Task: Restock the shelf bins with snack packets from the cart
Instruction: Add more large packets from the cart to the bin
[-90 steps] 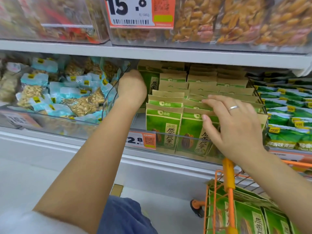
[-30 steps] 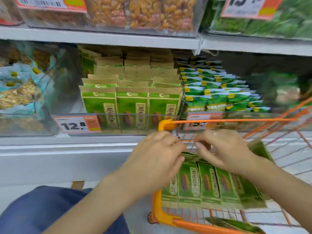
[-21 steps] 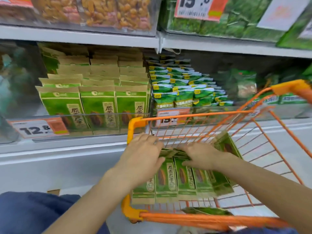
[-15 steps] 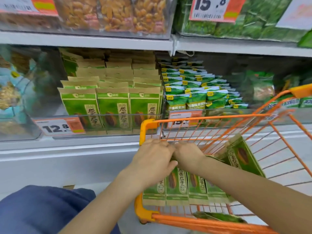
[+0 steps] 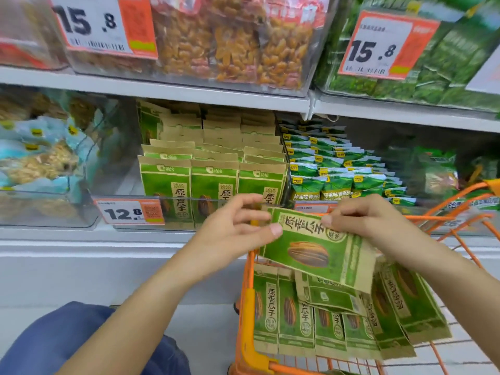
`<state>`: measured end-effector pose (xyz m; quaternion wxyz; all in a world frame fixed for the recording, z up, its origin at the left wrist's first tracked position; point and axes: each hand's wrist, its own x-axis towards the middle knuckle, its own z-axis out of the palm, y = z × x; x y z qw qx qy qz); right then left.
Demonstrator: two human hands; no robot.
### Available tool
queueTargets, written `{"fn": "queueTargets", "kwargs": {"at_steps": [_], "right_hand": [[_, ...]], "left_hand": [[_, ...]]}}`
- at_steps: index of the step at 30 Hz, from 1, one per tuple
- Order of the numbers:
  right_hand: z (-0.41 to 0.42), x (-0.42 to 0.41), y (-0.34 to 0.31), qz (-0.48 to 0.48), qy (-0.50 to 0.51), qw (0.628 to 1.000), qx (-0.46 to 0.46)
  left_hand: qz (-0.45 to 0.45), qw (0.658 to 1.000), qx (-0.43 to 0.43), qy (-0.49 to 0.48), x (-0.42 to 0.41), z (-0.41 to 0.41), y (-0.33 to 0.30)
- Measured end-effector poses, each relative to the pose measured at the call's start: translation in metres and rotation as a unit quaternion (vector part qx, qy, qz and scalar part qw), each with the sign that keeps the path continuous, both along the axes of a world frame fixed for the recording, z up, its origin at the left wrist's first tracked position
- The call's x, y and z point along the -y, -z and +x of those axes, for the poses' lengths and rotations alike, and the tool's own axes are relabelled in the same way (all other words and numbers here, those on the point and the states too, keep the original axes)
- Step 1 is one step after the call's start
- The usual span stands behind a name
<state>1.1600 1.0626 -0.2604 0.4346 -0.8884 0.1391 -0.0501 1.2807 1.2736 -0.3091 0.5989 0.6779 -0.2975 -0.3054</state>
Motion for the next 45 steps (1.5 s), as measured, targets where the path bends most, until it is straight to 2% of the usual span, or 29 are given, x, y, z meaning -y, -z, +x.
{"fn": "queueTargets", "kwargs": {"at_steps": [2, 4, 5, 8, 10, 12, 13, 14, 16, 18, 22, 24, 27, 29, 33, 39, 41, 45], "right_hand": [[0.012, -0.01, -0.015, -0.04, -0.029, 0.999, 0.005], [0.023, -0.019, -0.034, -0.056, -0.066, 0.996, 0.017], [0.029, -0.024, -0.043, -0.056, -0.086, 0.994, 0.033], [0.051, -0.048, -0.061, -0.058, -0.129, 0.985, 0.096], [0.07, -0.071, -0.059, -0.07, -0.139, 0.98, 0.123], [0.092, -0.091, -0.046, -0.066, -0.136, 0.979, 0.136], [0.103, -0.1, -0.038, -0.073, -0.129, 0.979, 0.143], [0.114, -0.106, -0.03, -0.096, -0.118, 0.976, 0.155], [0.135, -0.116, -0.017, -0.181, -0.1, 0.964, 0.166], [0.155, -0.125, -0.009, -0.264, -0.093, 0.947, 0.159], [0.19, -0.136, 0.008, -0.429, -0.106, 0.887, 0.133], [0.199, -0.136, 0.016, -0.475, -0.096, 0.869, 0.1], [0.202, -0.134, 0.026, -0.5, -0.074, 0.854, 0.125], [0.203, -0.133, 0.03, -0.496, -0.071, 0.854, 0.142], [0.201, -0.131, 0.034, -0.499, -0.069, 0.849, 0.161], [0.203, -0.134, 0.039, -0.496, -0.05, 0.847, 0.182], [0.204, -0.134, 0.04, -0.498, -0.049, 0.846, 0.186], [0.205, -0.134, 0.042, -0.491, -0.051, 0.849, 0.19]], "left_hand": [[-0.002, 1.0, -0.003, -0.019, -0.01, 0.0, -0.008], [0.027, 0.995, 0.065, -0.071, -0.023, 0.007, -0.013], [0.023, 0.994, 0.067, -0.081, -0.031, 0.011, -0.014], [-0.047, 0.996, -0.047, -0.057, -0.057, 0.024, -0.025], [-0.09, 0.991, -0.065, -0.076, -0.078, 0.032, -0.034], [-0.108, 0.984, -0.022, -0.141, -0.104, 0.043, -0.044], [-0.103, 0.974, 0.035, -0.197, -0.119, 0.05, -0.047], [-0.093, 0.955, 0.103, -0.263, -0.136, 0.058, -0.051], [-0.063, 0.887, 0.258, -0.378, -0.167, 0.077, -0.06], [-0.011, 0.814, 0.396, -0.424, -0.187, 0.096, -0.063], [0.128, 0.723, 0.553, -0.394, -0.177, 0.139, -0.045], [0.198, 0.7, 0.597, -0.337, -0.156, 0.16, -0.038], [0.316, 0.677, 0.61, -0.263, -0.116, 0.189, -0.038], [0.384, 0.678, 0.578, -0.241, -0.095, 0.211, -0.041], [0.436, 0.727, 0.509, -0.153, -0.072, 0.256, -0.041], [0.42, 0.798, 0.428, -0.058, -0.061, 0.279, -0.048], [0.43, 0.797, 0.42, -0.054, -0.063, 0.283, -0.046], [0.445, 0.766, 0.458, -0.067, -0.062, 0.292, -0.038]]}}
